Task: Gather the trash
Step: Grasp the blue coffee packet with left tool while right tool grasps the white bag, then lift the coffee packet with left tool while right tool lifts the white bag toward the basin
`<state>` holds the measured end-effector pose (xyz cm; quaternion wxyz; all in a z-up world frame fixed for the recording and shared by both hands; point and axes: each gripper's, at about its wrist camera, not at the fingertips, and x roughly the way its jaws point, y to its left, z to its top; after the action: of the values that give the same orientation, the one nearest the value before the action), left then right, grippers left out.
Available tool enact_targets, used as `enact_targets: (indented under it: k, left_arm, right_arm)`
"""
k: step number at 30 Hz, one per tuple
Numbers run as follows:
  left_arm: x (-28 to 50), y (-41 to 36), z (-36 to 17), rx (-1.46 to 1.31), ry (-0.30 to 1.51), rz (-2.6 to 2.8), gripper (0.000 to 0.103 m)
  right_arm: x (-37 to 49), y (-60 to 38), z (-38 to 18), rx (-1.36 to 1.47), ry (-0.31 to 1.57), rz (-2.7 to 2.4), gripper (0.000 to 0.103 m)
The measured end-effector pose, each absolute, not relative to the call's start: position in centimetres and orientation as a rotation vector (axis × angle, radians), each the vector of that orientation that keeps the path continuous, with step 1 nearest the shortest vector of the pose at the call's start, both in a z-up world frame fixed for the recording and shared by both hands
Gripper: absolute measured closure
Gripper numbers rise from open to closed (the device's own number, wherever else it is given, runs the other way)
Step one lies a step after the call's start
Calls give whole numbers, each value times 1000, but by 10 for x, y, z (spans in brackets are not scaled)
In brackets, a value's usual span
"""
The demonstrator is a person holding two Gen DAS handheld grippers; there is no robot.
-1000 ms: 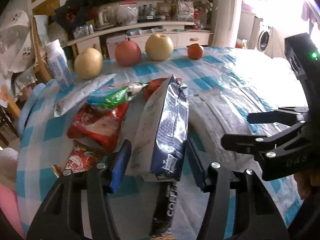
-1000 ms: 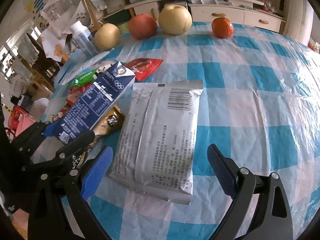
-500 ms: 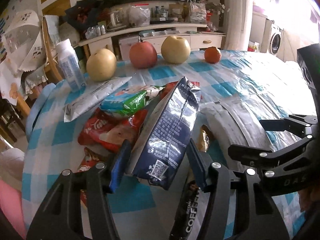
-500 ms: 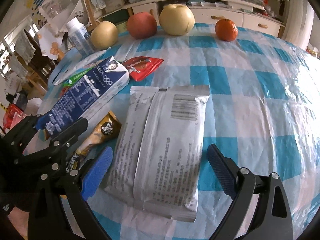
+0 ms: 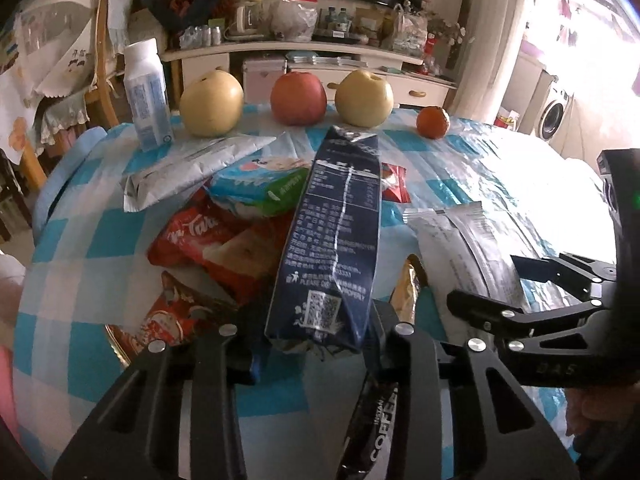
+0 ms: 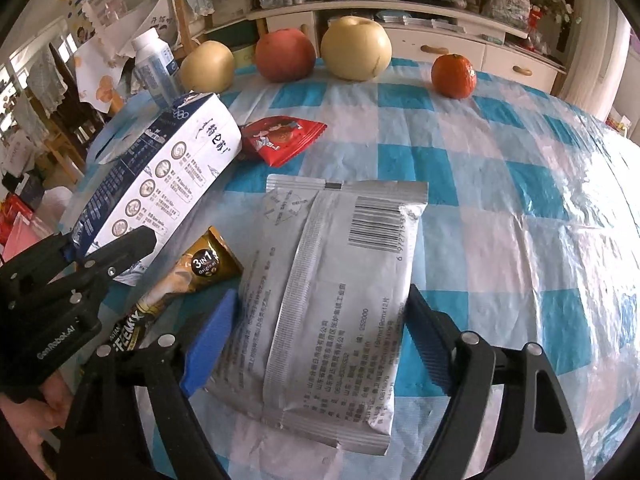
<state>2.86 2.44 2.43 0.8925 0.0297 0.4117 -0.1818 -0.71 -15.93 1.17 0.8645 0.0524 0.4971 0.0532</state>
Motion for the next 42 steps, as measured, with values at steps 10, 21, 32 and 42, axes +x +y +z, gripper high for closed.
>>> enact_targets:
  k: [10, 21, 32, 42]
  left_arm:
    - [18, 32, 32, 26, 835, -415, 69]
    - [4, 41, 40, 13, 809, -430, 69]
    - [1, 52, 49, -27, 776, -452, 69]
    - [-8, 69, 61, -67, 728, -457, 69]
  right_arm:
    - [-12, -169, 20, 133, 994, 106, 47]
    - [-12, -168, 20, 178, 1006, 96, 14]
    - [-7, -140, 4, -22, 1021, 68, 21]
    - [-21, -141, 12, -74, 963, 53, 29]
